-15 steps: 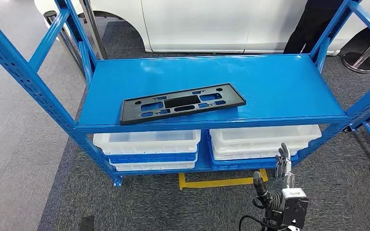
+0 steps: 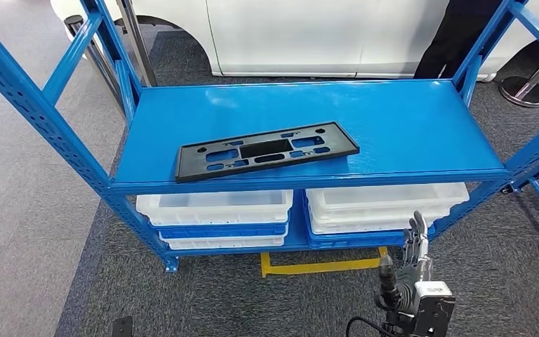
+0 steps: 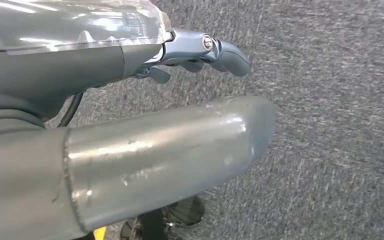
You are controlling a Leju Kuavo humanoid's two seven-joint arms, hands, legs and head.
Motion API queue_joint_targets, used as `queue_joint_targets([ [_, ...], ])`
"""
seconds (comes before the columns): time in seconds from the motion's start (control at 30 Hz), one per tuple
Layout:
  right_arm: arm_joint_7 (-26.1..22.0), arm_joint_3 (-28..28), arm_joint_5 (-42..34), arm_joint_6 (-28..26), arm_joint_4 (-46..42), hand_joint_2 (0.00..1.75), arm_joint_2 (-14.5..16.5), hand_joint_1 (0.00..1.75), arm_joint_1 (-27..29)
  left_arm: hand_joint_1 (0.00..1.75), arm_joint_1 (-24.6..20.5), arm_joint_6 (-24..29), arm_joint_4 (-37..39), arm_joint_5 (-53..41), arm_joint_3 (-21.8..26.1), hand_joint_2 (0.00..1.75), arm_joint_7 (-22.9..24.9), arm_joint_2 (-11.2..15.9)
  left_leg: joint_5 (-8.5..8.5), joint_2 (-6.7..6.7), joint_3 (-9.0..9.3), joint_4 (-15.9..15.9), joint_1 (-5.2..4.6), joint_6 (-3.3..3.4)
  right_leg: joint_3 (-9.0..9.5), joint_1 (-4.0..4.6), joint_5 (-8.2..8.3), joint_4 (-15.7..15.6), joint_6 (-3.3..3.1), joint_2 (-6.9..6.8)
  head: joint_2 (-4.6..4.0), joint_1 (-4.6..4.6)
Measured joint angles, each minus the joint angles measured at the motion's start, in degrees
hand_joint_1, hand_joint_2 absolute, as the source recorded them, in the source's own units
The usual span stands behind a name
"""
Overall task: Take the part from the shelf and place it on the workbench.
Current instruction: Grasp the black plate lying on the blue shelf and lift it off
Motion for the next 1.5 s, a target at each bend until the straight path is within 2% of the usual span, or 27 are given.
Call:
queue_joint_targets([
  [0.03, 0.1, 0.5, 0.9, -0.2, -0.1, 0.0, 0.2, 0.0, 0.4, 0.0, 0.0, 0.0, 0.0, -0.2, 0.1, 0.0, -0.2, 0.0, -0.03, -0.01, -0.01, 0.0, -0.04, 0.06, 0.01, -0.04, 0.01, 0.0, 0.07, 0.0, 0.0, 0.0],
  [0.17, 1.0, 2.6, 3.2, -0.5, -0.2, 0.0, 0.9, 0.0, 1.3, 0.0, 0.0, -0.3, 0.0, -0.7, 0.4, 0.0, -0.3, -0.1, 0.43, 0.11, 0.46, -1.0, 0.35, 0.8, -0.03, -0.04, -0.51, 0.5, 0.64, -0.01, 0.0, 0.01],
  [0.23, 1.9, 3.8, 3.7, -0.8, -0.2, 0.0, 0.9, 0.0, 1.7, 0.0, 0.0, -0.6, 0.0, -0.8, 0.5, 0.0, -0.2, -0.1, 0.75, 0.2, 0.86, -1.6, 0.65, 1.28, -2.14, -0.08, -3.23, 5.1, 0.86, -0.04, 0.0, 0.02],
  [0.3, 3.0, 5.0, 5.4, -2.0, -0.1, 0.0, 0.9, 0.0, 2.1, 0.0, 0.0, -0.9, 0.0, -1.0, 0.5, 0.0, 0.5, -0.1, 0.69, 0.01, 0.9, -1.6, 0.64, 1.37, -5.97, -0.17, -6.56, 12.3, 1.02, -0.04, 0.0, 0.03],
  [0.33, 3.8, 5.7, 7.0, -3.0, 0.0, 0.0, 0.9, 0.0, 2.4, 0.0, 0.0, -1.0, 0.0, -1.2, 0.5, 0.0, 0.9, 0.0, 0.62, -0.2, 0.91, -1.5, 0.64, 1.32, -7.44, -0.22, -7.19, 14.9, 1.08, -0.05, 0.0, 0.03],
  [0.37, 4.5, 6.5, 8.9, -4.2, 0.1, 0.0, 0.8, 0.0, 2.6, 0.0, 0.1, -1.1, 0.0, -1.5, 0.5, 0.0, 1.1, 0.1, 0.5, -0.52, 0.96, -1.4, 0.65, 1.22, -7.98, -0.26, -6.59, 15.4, 1.1, -0.04, 0.0, 0.03],
  [0.4, 5.1, 7.5, 10.5, -5.3, 0.4, 0.0, 0.8, 0.0, 2.7, 0.0, 0.1, -1.3, 0.0, -1.7, 0.5, 0.0, 1.2, 0.2, 0.34, -0.92, 1.06, -1.2, 0.67, 1.07, -7.47, -0.33, -4.95, 13.9, 1.07, -0.01, 0.0, 0.03],
  [0.47, 5.8, 9.4, 11.9, -7.3, 0.9, 0.0, 0.8, 0.0, 2.8, 0.0, 0.1, -1.6, 0.0, -2.1, 0.5, 0.0, 1.0, 0.4, -0.12, -1.89, 1.29, -0.8, 0.68, 0.63, -4.06, -0.51, -0.85, 6.7, 0.85, 0.95, 0.0, 0.02],
  [0.5, 6.0, 10.2, 11.8, -8.2, 1.2, 0.0, 0.7, 0.0, 2.8, 0.0, 0.0, -1.6, 0.0, -2.4, 0.5, 0.0, 0.8, 0.5, -0.37, -2.39, 1.3, -0.5, 0.66, 0.35, -2.56, -0.53, 0.26, 3.6, 0.7, 1.6, 0.0, 0.01],
  [0.57, 6.6, 11.5, 11.6, -9.8, 1.8, 0.0, 0.6, 0.0, 2.8, 0.0, -0.1, -1.6, 0.0, -2.8, 0.5, 0.0, 0.8, 0.7, -0.63, -3.21, 1.13, -0.2, 0.73, -0.32, -1.36, -0.35, 0.35, 1.3, 0.33, 2.38, 0.0, 0.02],
  [0.63, 7.2, 12.4, 11.4, -11.1, 2.2, 0.0, 0.5, 0.0, 2.7, 0.0, 0.1, -1.5, 0.0, -3.0, 0.5, 0.0, 0.8, 0.9, -0.7, -3.8, 1.01, -0.3, 0.93, -1.03, -1.22, -0.17, 0.41, 1.0, -0.23, 1.68, 0.0, 0.04],
  [0.7, 7.8, 13.1, 11.4, -12.2, 2.4, 0.0, 0.5, 0.0, 2.5, 0.0, 0.2, -1.5, 0.0, -3.2, 0.5, 0.0, 1.0, 1.2, -1.68, -2.88, 0.58, 0.8, 1.04, -1.81, -0.74, -0.37, 0.5, 0.4, -0.95, 0.94, 0.0, 0.0],
  [0.77, 8.4, 13.7, 11.4, -12.9, 2.7, 0.0, 0.5, 0.0, 2.4, 0.0, 0.1, -1.4, 0.0, -3.4, 0.5, 0.0, 1.4, 1.3, -4.66, -1.02, -1.98, 6.2, 1.3, -2.66, -0.3, -0.58, 0.48, 0.0, -1.49, 0.1, 0.0, -0.06],
  [0.83, 9.2, 14.2, 12.0, -14.0, 3.1, 0.87, 0.4, 0.0, 2.4, 0.0, 0.1, -1.4, 0.0, -3.8, 0.5, 0.0, 1.9, 1.5, -7.53, -0.17, -5.93, 13.6, 1.7, -3.4, -0.21, -0.6, 0.28, 0.0, -1.67, -0.53, 0.0, -0.07],
  [0.87, 9.6, 14.3, 12.6, -14.9, 3.4, 1.31, 0.4, 0.0, 2.4, 0.0, 0.2, -1.4, 0.1, -4.0, 0.5, 0.0, 2.3, 1.6, -7.63, -0.05, -7.1, 15.5, 1.88, -3.65, -0.15, -0.63, 0.16, 0.0, -1.65, -0.7, 0.0, -0.08],
  [0.9, 10.0, 14.5, 13.6, -16.1, 3.5, 1.75, 0.4, 0.0, 2.4, 0.0, 0.3, -1.4, 0.1, -4.3, 0.5, 0.0, 2.5, 1.7, -6.58, 0.01, -7.22, 15.2, 2.04, -3.81, -0.03, -0.68, 0.02, 0.1, -1.56, -0.79, 0.0, -0.08],
  [0.97, 11.4, 15.2, 16.4, -18.9, 3.8, 1.75, 0.3, 0.0, 2.3, 0.0, 0.4, -1.4, 0.1, -4.9, 0.5, 0.0, 2.9, 2.0, -2.23, 0.19, -4.49, 8.8, 2.28, -3.9, 0.42, -0.8, -0.38, 0.2, -1.2, -0.84, 0.0, -0.08],
  [1.03, 13.4, 16.2, 20.5, -22.3, 4.2, 1.75, 0.3, 0.0, 1.8, 0.0, 0.3, -1.4, 0.1, -5.4, 0.5, 0.0, 3.0, 2.2, 0.4, 0.39, -1.39, 2.2, 2.12, -3.59, 0.73, -0.66, -0.77, 0.3, -0.62, -0.83, 0.0, -0.06],
  [1.07, 14.6, 16.6, 23.2, -23.9, 4.5, 1.75, 0.2, 0.0, 1.4, 0.0, 0.3, -1.4, 0.1, -5.7, 0.5, 0.0, 2.9, 2.2, 0.62, 0.43, -0.68, 0.7, 1.97, -3.29, 0.76, -0.58, -0.85, 0.4, -0.29, -0.83, 0.0, -0.05],
  [1.17, 17.5, 16.6, 34.7, -26.8, 5.6, 1.75, 0.4, 0.0, 0.3, 0.0, 0.3, -1.4, 0.1, -6.7, 0.4, 0.0, 2.9, 2.3, 0.46, 0.25, -0.42, 0.0, 1.84, -2.01, 0.87, -0.58, -1.0, 0.3, 0.73, -0.87, 0.0, -0.03],
  [1.2, 17.7, 15.9, 39.6, -27.1, 5.9, 1.75, 0.8, 0.0, 0.0, 0.0, 0.4, -1.4, 0.1, -7.2, 0.4, 0.0, 2.9, 2.3, 0.56, 0.24, -0.31, -0.2, 1.91, -1.49, 0.6, -0.62, -1.63, 1.0, 0.96, -0.85, 0.0, -0.02],
  [1.27, 17.3, 13.2, 48.1, -27.2, 6.4, 1.75, 2.1, 0.0, -0.4, 0.0, 0.3, -1.5, 0.1, -8.1, 0.3, 0.0, 2.9, 2.4, 0.7, 0.23, -0.12, -0.5, 1.98, -0.58, -1.69, -0.66, -4.53, 6.0, 1.15, -0.72, 0.0, -0.01],
  [1.33, 16.5, 10.1, 52.9, -27.3, 7.0, 1.75, 3.6, 0.0, -0.5, 0.0, 0.2, -1.6, 0.1, -8.7, 0.3, 0.0, 3.0, 2.5, 0.57, 0.16, -0.09, -0.5, 1.73, -0.1, -5.65, -0.61, -7.6, 13.4, 1.17, -0.59, 0.0, -0.01],
  [1.37, 16.2, 8.5, 54.2, -27.3, 7.2, 1.75, 4.3, 0.0, -0.5, 0.0, 0.2, -1.6, 0.1, -8.9, 0.3, 0.0, 3.1, 2.5, 0.48, 0.09, -0.02, -0.5, 1.55, 0.02, -7.08, -0.59, -7.91, 15.7, 1.14, -0.56, 0.0, -0.01],
  [1.4, 15.9, 6.9, 55.4, -27.3, 7.4, 1.75, 5.0, 0.0, -0.5, 0.0, 0.3, -1.6, 0.1, -9.2, 0.3, 0.0, 3.3, 2.5, 0.37, 0.0, 0.11, -0.4, 1.38, 0.1, -7.57, -0.56, -7.07, 16.0, 1.0, -0.55, 0.0, -0.01],
  [1.43, 15.8, 5.3, 56.7, -27.3, 7.5, 1.75, 5.8, 0.0, -0.5, 0.0, 0.3, -1.7, 0.1, -9.4, 0.3, 0.0, 3.6, 2.5, 0.24, -0.11, 0.32, -0.4, 1.2, 0.14, -6.97, -0.43, -5.15, 14.1, 0.71, -0.53, 0.0, -0.01],
  [1.5, 16.7, 2.6, 59.9, -27.4, 7.0, 1.75, 7.0, 0.0, -0.4, 0.0, 0.3, -2.0, 0.1, -9.9, 0.3, 0.0, 4.5, 2.5, -0.12, -0.32, 0.82, -0.3, 0.85, 0.05, -3.87, 0.01, -0.75, 6.9, -0.37, -0.45, 0.0, -0.03],
])
